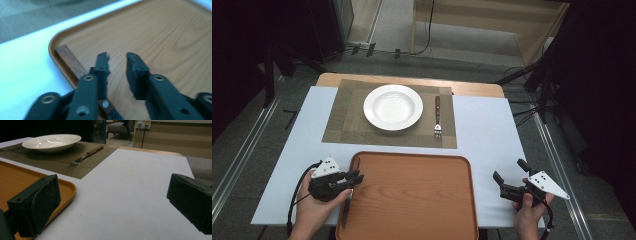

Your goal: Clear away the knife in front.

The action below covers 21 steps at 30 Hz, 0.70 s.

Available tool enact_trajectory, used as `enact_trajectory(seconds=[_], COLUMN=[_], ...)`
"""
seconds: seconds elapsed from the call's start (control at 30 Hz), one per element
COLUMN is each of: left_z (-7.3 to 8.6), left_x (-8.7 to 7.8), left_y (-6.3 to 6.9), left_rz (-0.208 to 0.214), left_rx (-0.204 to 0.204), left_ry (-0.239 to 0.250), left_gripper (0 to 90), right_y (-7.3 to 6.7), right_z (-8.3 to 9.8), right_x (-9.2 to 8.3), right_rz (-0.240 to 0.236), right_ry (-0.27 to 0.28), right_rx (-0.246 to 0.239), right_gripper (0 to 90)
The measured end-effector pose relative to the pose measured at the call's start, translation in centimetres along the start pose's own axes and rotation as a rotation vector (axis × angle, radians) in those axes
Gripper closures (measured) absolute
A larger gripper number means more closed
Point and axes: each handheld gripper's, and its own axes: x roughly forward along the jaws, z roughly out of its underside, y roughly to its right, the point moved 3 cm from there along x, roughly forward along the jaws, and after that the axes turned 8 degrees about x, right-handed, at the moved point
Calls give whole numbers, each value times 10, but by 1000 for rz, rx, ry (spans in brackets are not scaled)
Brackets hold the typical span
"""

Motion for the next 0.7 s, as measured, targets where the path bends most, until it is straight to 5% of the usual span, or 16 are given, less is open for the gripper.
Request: enact_trajectory(seconds=[0.27, 0.6, 0.7], left_z=[-3, -1, 0], left_x=[-18, -32, -37], left_y=[-10, -21, -24], left_rz=[-60, -53, -76], left_rx=[-9, -28, -22], left_ry=[113, 203, 223], left_gripper=[377, 1, 0], right_y=[-1, -1, -2], right_z=[0, 0, 0], right_x=[0, 1, 1], right_rz=[4, 12, 15], right_ry=[-2, -10, -11], right_rx=[-4, -13, -15], right_gripper=[0, 0, 0])
